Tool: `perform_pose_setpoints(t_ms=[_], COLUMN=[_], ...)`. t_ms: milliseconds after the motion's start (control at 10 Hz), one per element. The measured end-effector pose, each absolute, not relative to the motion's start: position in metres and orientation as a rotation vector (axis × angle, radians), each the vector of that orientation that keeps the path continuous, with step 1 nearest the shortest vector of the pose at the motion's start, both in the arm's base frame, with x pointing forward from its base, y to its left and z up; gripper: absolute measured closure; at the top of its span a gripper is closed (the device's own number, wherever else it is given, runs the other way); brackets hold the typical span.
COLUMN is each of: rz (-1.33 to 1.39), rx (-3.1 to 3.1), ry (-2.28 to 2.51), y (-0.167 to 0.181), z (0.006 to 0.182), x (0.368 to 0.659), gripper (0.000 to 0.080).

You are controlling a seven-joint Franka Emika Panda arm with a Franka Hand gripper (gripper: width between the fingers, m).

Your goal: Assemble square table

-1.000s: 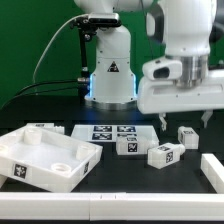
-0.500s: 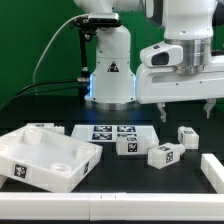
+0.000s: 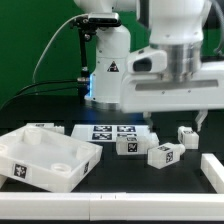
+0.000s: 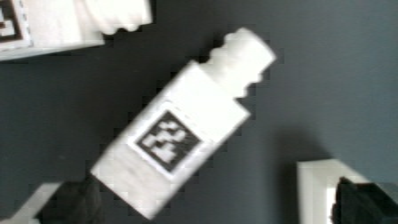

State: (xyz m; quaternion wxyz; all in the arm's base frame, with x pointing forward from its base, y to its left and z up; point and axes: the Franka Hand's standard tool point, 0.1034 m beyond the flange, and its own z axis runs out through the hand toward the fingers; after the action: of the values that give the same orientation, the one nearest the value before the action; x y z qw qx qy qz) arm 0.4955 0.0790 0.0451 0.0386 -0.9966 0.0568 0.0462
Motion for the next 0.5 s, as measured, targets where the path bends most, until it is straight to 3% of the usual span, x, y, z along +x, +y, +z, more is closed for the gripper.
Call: perform_pose_setpoints(t_ms=[300,500], rz=[0.096,0.044], rx=[-3.069,-3.071], ry=[0.161,0.165], y=[0.072,0.069], z=[0.028,0.020], x=[0.486,0.494], gripper=[0.0151,0.0151])
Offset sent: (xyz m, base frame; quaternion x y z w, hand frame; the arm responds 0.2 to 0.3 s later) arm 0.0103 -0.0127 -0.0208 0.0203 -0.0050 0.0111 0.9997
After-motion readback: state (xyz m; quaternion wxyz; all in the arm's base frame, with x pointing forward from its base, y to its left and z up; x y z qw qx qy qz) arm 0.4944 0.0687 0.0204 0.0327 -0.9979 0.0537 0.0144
